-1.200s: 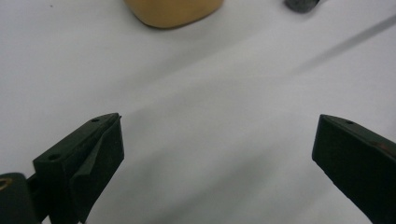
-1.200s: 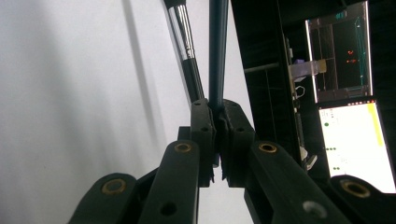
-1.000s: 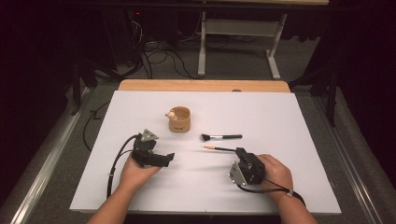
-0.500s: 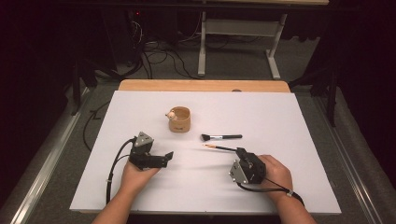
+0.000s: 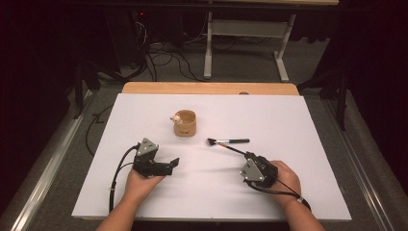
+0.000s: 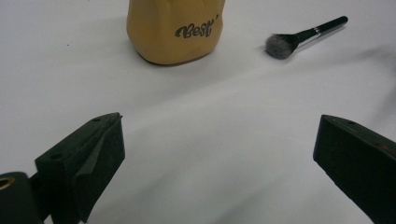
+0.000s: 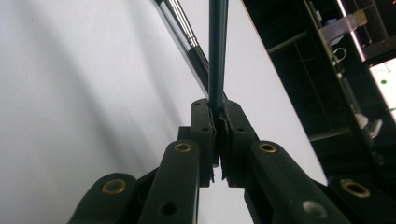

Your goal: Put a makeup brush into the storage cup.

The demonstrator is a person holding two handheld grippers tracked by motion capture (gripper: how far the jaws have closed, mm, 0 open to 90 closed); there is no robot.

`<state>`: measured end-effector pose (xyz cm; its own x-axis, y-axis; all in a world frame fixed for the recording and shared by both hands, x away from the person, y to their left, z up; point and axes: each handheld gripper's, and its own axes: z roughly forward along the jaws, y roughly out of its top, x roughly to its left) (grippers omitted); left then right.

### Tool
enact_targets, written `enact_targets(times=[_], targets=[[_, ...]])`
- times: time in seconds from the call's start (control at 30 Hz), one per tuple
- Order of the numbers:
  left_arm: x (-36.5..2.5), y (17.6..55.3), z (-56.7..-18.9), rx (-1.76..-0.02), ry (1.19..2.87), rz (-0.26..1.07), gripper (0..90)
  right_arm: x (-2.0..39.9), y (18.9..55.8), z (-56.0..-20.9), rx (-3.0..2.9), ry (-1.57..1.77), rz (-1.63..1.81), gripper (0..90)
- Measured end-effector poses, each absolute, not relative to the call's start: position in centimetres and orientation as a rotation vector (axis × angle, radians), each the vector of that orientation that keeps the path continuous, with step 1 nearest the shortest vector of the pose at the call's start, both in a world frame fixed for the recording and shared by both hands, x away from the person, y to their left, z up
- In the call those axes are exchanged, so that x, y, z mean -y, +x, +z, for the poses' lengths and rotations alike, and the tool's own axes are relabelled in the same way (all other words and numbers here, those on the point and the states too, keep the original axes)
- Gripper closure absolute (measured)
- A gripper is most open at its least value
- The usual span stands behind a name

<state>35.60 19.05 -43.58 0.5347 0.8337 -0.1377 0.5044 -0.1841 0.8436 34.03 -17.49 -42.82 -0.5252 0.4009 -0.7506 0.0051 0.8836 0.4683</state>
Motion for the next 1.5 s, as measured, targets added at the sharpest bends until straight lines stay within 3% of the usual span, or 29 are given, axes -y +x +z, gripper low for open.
enact_targets(times=[1.5], targets=[[-19.0,35.3,-43.4,-1.056,1.817,0.463,2.9,18.9,35.1,-42.6,-2.153,0.689,0.936,87.3]])
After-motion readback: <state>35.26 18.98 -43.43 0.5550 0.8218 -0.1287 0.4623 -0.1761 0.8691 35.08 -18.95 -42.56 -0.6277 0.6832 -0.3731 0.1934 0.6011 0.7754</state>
